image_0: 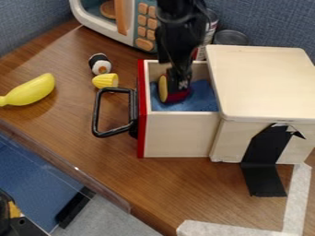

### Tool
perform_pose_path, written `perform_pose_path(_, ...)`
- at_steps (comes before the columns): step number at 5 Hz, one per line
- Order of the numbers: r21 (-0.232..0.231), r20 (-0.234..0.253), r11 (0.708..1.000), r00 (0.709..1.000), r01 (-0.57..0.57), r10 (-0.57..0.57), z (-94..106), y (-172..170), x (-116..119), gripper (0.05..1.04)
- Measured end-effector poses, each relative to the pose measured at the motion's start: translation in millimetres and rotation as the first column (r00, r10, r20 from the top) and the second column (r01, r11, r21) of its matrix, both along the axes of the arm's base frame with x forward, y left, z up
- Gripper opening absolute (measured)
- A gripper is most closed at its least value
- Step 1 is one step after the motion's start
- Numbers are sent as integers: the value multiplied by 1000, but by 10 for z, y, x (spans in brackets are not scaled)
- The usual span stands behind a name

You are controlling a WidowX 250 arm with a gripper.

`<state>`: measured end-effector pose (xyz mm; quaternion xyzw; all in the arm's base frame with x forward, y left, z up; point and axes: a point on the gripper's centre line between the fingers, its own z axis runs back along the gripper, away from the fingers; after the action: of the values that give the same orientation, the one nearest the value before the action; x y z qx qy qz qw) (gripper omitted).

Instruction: Put the red object into the upper left side of the table

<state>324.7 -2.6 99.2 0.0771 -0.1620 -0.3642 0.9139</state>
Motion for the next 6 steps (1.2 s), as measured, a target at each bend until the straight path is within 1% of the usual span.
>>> perform_pose_path(1, 17, 18, 1000, 1000, 2, -2, -57, -46, 9, 999)
perform_pose_path(2, 39, 26, 999, 1000, 5, -6, -158, -88, 2, 999)
perform_pose_path(3, 53, 53, 999, 999, 2, -5, -173, -75, 37, 999)
perform_pose_path(4, 51, 57, 999, 998, -2, -1, -221, -80, 67, 999)
perform_pose_path(5, 55, 48, 999, 999, 2, -5, -265, -80, 77, 999)
perform_pose_path(6, 49, 36, 999, 999, 6, -8, -299, -92, 99, 945)
